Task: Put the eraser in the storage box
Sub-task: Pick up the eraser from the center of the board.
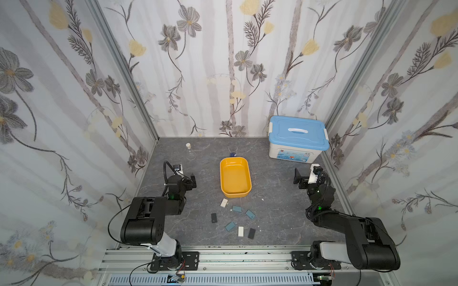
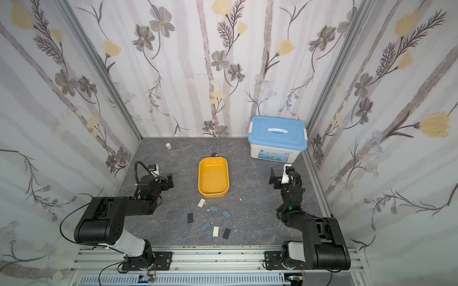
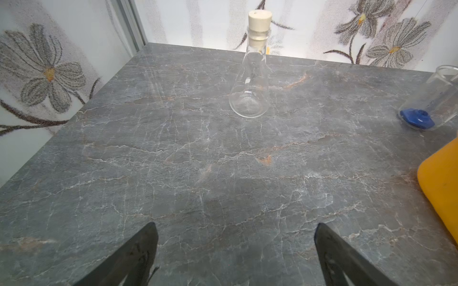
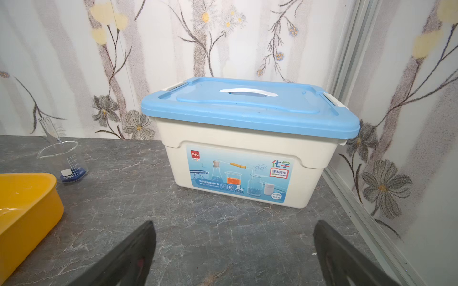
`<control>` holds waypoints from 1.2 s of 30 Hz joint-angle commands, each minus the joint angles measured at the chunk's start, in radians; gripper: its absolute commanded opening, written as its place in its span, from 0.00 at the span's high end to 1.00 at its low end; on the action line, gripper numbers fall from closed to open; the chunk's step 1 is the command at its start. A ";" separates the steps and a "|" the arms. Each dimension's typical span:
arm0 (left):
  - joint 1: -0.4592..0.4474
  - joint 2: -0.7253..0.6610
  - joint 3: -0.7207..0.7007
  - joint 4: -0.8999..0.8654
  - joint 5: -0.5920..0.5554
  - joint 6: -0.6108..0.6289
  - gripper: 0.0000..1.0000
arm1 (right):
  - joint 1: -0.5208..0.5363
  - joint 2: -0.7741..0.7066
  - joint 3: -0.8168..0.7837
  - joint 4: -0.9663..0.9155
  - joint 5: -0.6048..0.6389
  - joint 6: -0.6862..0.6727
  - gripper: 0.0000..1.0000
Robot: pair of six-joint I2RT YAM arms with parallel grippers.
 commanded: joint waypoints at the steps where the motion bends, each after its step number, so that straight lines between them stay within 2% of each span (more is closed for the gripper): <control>1: 0.001 -0.003 0.004 0.036 0.000 -0.005 0.00 | 0.001 -0.002 0.002 0.031 -0.007 -0.012 0.00; 8: 0.001 -0.002 0.004 0.036 0.002 -0.005 0.00 | -0.005 0.000 0.001 0.030 -0.016 -0.009 0.00; 11: 0.001 -0.001 0.005 0.036 0.002 -0.004 0.00 | -0.031 0.001 0.004 0.028 -0.066 0.004 0.00; 22: 0.003 -0.002 0.006 0.034 0.003 -0.005 0.00 | -0.030 -0.008 0.011 0.012 -0.067 0.001 0.00; 24: 0.003 -0.048 0.048 -0.082 -0.055 -0.025 0.00 | -0.011 -0.072 0.126 -0.244 -0.007 0.002 0.00; 27: 0.003 -0.172 0.247 -0.498 -0.146 -0.102 0.00 | 0.028 -0.123 0.357 -0.608 0.159 0.123 0.00; 29: 0.003 -0.211 0.351 -0.633 -0.101 -0.182 0.00 | 0.090 -0.149 0.435 -0.705 0.240 0.169 0.00; 32: -0.003 -0.254 0.478 -0.777 0.046 -0.234 0.00 | 0.248 -0.193 0.455 -0.658 0.525 0.166 0.00; 33: -0.011 -0.271 0.520 -0.843 0.038 -0.238 0.00 | 0.256 -0.203 0.466 -0.689 0.562 0.246 0.00; 34: -0.016 -0.281 0.556 -0.902 0.033 -0.240 0.00 | 0.239 -0.205 0.482 -0.737 0.529 0.310 0.00; 36: -0.041 -0.294 0.637 -1.044 0.006 -0.237 0.00 | 0.161 -0.197 0.498 -0.806 0.314 0.366 0.00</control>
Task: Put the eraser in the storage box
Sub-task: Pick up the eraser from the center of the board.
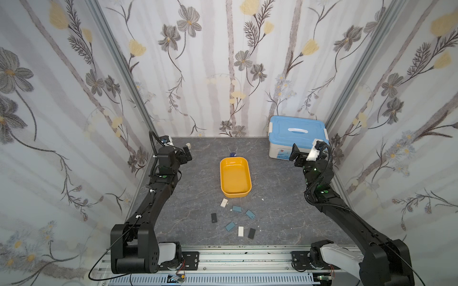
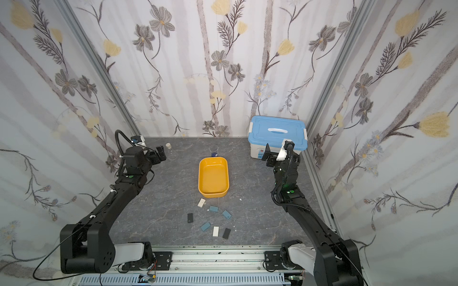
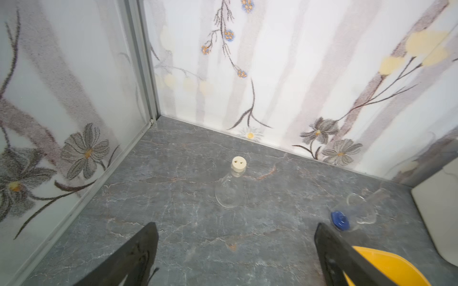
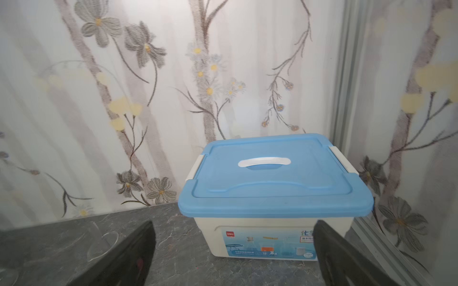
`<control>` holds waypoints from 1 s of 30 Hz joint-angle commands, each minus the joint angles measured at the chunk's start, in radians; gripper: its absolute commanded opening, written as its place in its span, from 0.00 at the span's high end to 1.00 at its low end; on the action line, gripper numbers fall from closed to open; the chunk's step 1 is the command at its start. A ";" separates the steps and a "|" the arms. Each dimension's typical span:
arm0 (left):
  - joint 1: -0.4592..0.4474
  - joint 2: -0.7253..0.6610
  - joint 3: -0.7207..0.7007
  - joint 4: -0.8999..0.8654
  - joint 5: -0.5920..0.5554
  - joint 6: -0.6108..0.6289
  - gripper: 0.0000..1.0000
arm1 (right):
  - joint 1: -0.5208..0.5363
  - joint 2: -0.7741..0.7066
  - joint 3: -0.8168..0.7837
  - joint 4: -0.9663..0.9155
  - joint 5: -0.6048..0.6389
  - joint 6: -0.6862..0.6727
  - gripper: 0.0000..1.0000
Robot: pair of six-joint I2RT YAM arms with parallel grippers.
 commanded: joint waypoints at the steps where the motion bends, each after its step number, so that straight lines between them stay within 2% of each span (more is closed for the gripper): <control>1: -0.041 -0.021 0.102 -0.341 -0.018 -0.034 0.00 | -0.071 0.006 0.010 -0.142 -0.127 0.154 0.00; 5: -0.225 0.009 0.208 -0.571 -0.251 0.041 0.00 | -0.039 -0.009 -0.068 -0.098 -0.237 0.139 0.00; 8: -0.346 0.044 0.260 -0.725 -0.321 0.021 0.00 | -0.023 0.001 -0.074 -0.155 -0.279 0.171 0.00; 10: -0.377 0.023 0.235 -0.770 -0.269 -0.026 0.00 | -0.014 0.012 -0.085 -0.164 -0.333 0.168 0.00; 13: -0.413 -0.055 0.129 -0.740 -0.149 -0.082 0.00 | 0.004 0.027 -0.105 -0.177 -0.320 0.161 0.00; 16: -0.462 -0.066 0.052 -0.717 -0.114 -0.125 0.01 | 0.006 0.044 -0.122 -0.171 -0.340 0.165 0.00; 22: -0.580 0.048 -0.013 -0.632 -0.074 -0.152 0.01 | 0.014 0.072 -0.144 -0.161 -0.365 0.179 0.00; 30: -0.708 0.196 -0.026 -0.570 -0.031 -0.201 0.01 | 0.090 0.102 -0.139 -0.189 -0.339 0.184 0.00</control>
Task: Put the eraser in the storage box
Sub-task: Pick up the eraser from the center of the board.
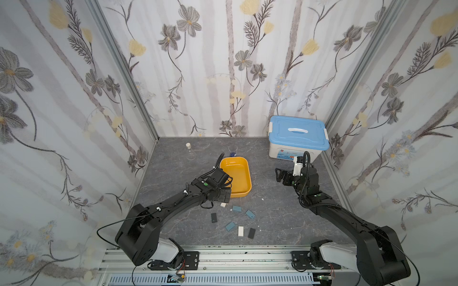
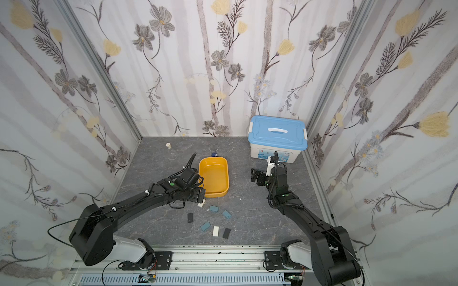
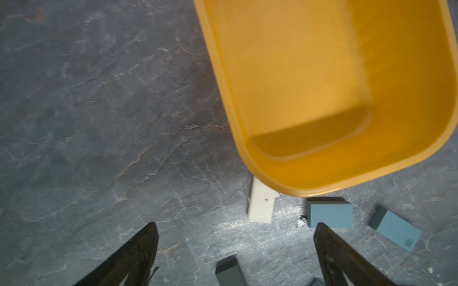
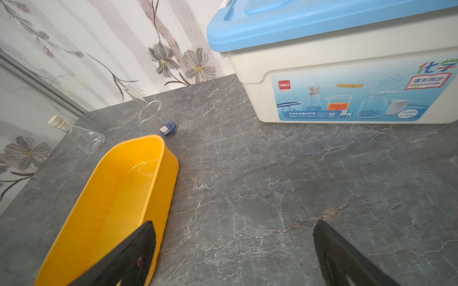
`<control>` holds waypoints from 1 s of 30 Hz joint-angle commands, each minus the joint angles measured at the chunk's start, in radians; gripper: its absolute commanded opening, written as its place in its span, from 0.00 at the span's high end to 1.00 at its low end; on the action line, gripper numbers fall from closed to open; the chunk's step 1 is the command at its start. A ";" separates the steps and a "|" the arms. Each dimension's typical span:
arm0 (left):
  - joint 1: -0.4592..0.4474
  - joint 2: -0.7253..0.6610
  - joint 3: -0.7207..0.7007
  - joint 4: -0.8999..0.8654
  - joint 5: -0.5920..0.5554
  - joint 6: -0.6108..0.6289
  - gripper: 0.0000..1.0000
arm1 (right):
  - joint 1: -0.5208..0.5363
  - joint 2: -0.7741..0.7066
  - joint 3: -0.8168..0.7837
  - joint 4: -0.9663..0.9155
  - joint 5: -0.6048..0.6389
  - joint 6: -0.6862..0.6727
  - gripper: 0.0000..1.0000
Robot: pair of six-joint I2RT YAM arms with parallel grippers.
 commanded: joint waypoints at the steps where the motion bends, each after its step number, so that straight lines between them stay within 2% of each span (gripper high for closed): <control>1: -0.049 0.037 -0.006 0.040 0.014 -0.060 0.01 | 0.018 0.013 0.003 0.008 0.012 0.017 0.00; 6: -0.089 0.093 -0.032 0.055 -0.003 -0.103 0.01 | 0.045 0.033 -0.001 0.011 0.022 0.028 0.00; 12: -0.090 0.113 -0.045 0.088 -0.033 -0.104 0.01 | 0.055 0.037 0.001 0.013 0.020 0.034 0.00; 20: -0.089 0.175 -0.065 0.140 -0.006 -0.113 0.09 | 0.058 0.024 -0.003 -0.005 0.037 0.034 0.00; 30: -0.058 0.166 -0.111 0.175 0.008 -0.120 0.20 | 0.065 0.006 -0.013 -0.017 0.052 0.034 0.00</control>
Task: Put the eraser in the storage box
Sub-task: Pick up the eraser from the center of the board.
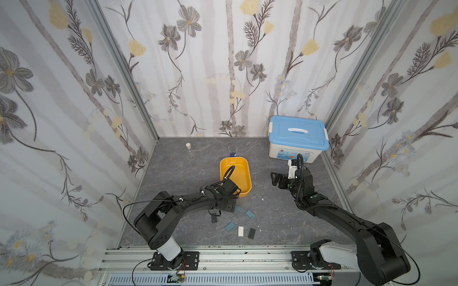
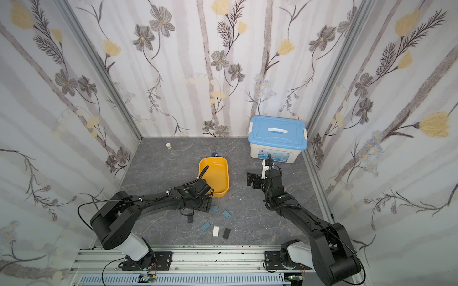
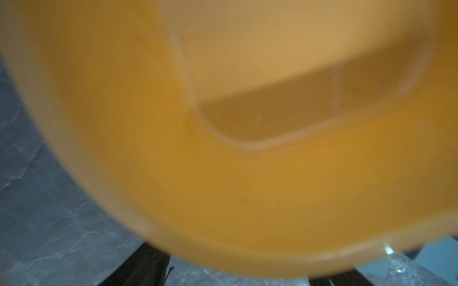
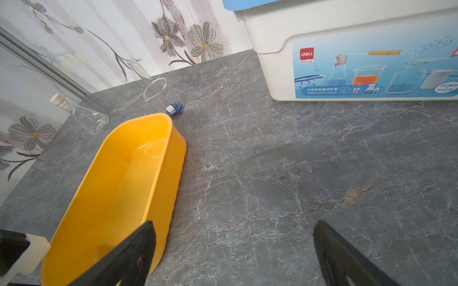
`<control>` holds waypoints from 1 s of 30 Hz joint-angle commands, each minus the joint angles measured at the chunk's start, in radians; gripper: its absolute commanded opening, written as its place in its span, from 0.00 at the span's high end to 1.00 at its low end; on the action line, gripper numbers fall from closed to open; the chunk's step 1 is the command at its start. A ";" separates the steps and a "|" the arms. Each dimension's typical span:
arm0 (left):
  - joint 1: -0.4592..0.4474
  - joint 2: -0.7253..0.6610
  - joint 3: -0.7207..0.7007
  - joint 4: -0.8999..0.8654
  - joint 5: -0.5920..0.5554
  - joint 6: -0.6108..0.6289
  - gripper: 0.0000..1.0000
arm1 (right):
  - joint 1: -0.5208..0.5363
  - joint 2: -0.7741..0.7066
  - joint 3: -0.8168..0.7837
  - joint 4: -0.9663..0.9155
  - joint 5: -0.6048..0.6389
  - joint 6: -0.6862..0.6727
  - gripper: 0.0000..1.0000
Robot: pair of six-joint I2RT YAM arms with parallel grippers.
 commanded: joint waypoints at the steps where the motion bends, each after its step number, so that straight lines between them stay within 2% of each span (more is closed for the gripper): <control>1: 0.007 -0.003 -0.018 -0.002 -0.019 -0.019 0.20 | 0.005 -0.007 0.000 0.004 0.022 0.008 0.00; 9: 0.012 -0.067 -0.031 -0.018 -0.036 -0.011 0.18 | 0.013 -0.021 0.005 -0.007 0.034 0.005 0.00; 15: 0.020 -0.052 -0.039 0.002 -0.030 -0.005 0.20 | 0.018 -0.020 0.008 -0.012 0.040 0.005 0.00; 25: 0.028 -0.031 -0.030 0.021 -0.002 0.013 0.45 | 0.026 -0.037 -0.001 -0.019 0.056 0.009 0.00; 30: 0.030 -0.017 -0.032 0.033 0.005 0.016 0.46 | 0.027 -0.042 -0.002 -0.020 0.059 0.010 0.00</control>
